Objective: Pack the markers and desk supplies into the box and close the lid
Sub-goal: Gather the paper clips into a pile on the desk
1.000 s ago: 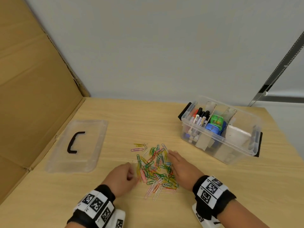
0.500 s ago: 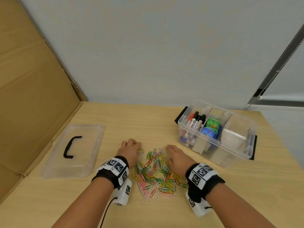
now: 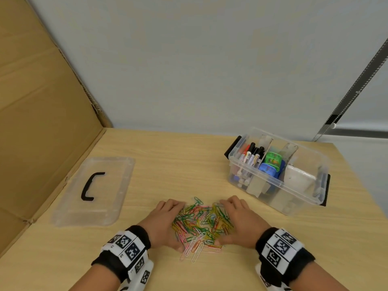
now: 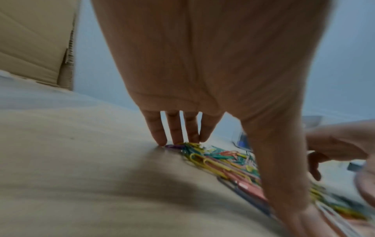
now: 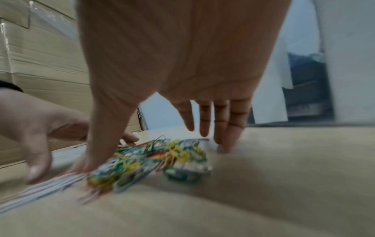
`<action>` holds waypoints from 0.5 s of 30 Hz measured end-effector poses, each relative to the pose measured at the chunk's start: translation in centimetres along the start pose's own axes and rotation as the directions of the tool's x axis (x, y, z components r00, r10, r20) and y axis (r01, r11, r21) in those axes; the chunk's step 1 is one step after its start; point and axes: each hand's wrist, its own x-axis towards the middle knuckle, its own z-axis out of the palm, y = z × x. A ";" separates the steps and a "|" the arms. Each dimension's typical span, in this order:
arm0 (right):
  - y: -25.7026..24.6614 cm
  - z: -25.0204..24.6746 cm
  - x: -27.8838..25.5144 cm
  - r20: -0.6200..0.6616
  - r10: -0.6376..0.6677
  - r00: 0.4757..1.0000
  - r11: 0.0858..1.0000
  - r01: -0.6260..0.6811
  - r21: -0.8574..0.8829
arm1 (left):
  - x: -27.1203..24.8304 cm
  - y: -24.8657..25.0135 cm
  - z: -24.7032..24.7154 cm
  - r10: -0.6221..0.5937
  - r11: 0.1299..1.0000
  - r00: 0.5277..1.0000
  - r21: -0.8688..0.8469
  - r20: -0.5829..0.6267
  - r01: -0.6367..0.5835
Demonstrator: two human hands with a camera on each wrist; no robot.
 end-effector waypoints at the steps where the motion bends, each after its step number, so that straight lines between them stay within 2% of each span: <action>1: 0.0 0.3 -0.4 0.015 0.027 1.000 1.000 -0.027 -0.016 | 0.1 -0.1 0.3 0.004 1.000 1.000 0.028 -0.014 -0.004; 6: -1.8 1.6 0.9 -0.054 0.064 0.996 0.997 -0.062 0.048 | 0.9 0.2 -0.2 0.026 1.000 0.994 0.011 -0.107 -0.025; 11: -3.4 2.1 1.7 -0.095 0.101 0.990 0.992 -0.107 -0.060 | 1.1 1.2 -0.1 0.037 0.998 0.986 0.051 -0.161 -0.029; 15: -3.3 2.0 1.9 -0.134 0.088 0.987 0.992 -0.098 -0.074 | 1.2 1.3 -0.2 0.031 0.994 0.981 0.111 -0.191 -0.009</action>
